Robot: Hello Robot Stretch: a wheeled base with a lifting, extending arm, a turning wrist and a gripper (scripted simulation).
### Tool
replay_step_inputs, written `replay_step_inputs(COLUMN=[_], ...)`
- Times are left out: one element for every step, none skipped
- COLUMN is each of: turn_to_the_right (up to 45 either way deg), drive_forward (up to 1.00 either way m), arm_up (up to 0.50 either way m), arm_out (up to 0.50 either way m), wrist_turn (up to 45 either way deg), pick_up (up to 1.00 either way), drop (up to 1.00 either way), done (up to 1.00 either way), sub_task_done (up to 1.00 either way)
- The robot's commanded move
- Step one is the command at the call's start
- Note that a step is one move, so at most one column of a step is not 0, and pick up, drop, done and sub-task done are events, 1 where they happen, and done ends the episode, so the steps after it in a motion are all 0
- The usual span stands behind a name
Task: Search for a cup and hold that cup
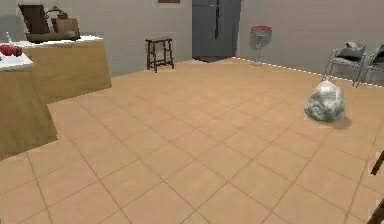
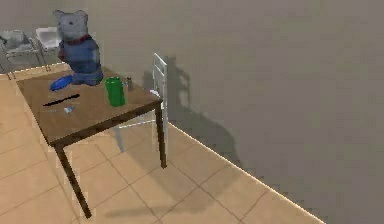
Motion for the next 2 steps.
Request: replay_step_inputs(turn_to_the_right=[45.0, 45.0], drive_forward=[0.00, 0.00], arm_up=[0.00, 0.00], arm_out=[0.00, 0.00], wrist_turn=[0.0, 0.0], pick_up=[0.00, 0.00], drop=[0.00, 0.00], done=[0.00, 0.00], sub_task_done=[0.00, 0.00])
